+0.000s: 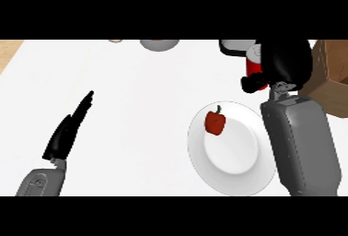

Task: Pick the can from the plate and place it in the cardboard box

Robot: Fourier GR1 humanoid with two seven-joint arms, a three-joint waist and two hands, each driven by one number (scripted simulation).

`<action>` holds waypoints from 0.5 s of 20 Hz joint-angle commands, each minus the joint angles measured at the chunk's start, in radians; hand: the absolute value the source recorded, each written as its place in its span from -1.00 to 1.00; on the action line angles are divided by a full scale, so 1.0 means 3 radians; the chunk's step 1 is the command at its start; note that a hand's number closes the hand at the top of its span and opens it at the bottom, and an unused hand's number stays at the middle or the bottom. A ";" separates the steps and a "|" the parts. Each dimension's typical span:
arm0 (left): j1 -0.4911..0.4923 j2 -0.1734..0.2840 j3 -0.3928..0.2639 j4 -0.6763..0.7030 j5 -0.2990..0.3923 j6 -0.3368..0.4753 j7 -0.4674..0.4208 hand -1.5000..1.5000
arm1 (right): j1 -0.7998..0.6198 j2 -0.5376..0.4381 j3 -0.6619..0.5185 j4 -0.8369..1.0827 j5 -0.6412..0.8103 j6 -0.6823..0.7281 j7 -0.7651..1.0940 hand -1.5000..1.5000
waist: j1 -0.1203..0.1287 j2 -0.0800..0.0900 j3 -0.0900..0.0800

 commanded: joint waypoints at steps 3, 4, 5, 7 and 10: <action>0.0201 -0.0017 -0.0034 -0.0126 -0.0052 0.0033 -0.0133 0.00 | -0.0082 -0.0173 -0.0179 -0.0633 0.0049 0.0463 0.0365 1.00 | -0.0016 -0.0006 0.0003; 0.0192 0.0058 0.0025 -0.0201 0.0000 -0.0045 -0.0009 0.00 | -0.0155 -0.0285 -0.0284 -0.0404 0.0062 0.0348 0.0340 1.00 | 0.0008 0.0004 0.0003; 0.0101 0.0034 0.0019 -0.0192 0.0022 -0.0078 0.0085 0.00 | -0.0124 -0.0324 -0.0371 -0.0473 0.0015 0.0312 0.0343 1.00 | -0.0003 0.0005 0.0004; 0.0115 0.0022 0.0081 -0.0090 0.0015 0.0005 -0.0056 0.00 | -0.0172 -0.0459 -0.0588 -0.0488 -0.0111 0.0243 0.0278 1.00 | -0.0004 0.0009 0.0004; -0.0097 -0.0017 0.0062 0.0162 -0.0029 -0.0006 -0.0104 0.00 | -0.0275 -0.0496 -0.0630 -0.0505 -0.0112 0.0287 0.0415 1.00 | -0.0011 0.0015 0.0002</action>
